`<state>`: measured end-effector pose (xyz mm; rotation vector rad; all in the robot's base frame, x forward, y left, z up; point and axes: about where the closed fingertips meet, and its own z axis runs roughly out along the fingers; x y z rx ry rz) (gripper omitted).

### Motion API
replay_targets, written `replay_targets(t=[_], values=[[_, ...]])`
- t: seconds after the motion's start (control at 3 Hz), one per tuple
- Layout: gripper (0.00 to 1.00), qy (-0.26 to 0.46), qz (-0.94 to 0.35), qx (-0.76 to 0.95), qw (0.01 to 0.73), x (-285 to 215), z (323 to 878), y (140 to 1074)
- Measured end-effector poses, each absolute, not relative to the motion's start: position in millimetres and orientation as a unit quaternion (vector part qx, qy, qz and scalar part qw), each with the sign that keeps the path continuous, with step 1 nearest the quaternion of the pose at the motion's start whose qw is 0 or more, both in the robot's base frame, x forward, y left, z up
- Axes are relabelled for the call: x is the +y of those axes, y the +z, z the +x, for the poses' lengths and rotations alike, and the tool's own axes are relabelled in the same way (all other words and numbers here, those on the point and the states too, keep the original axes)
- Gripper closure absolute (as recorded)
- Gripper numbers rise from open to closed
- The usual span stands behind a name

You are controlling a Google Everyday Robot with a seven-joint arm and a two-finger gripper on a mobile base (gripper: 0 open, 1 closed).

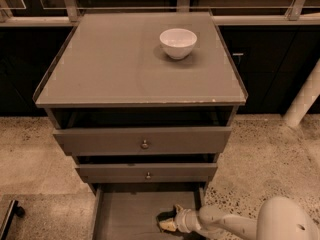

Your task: Pick sponge from bottom drawer and place on counter

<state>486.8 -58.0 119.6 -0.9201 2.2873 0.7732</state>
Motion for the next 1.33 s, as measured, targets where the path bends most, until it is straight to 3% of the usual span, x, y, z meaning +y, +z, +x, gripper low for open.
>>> replay_targets(t=[0.33,1.33], values=[[1.00,0.288,-0.342,0.851,0.275,-58,487,120],[1.00,0.347,-0.375,0.806,0.298,-75,497,164]])
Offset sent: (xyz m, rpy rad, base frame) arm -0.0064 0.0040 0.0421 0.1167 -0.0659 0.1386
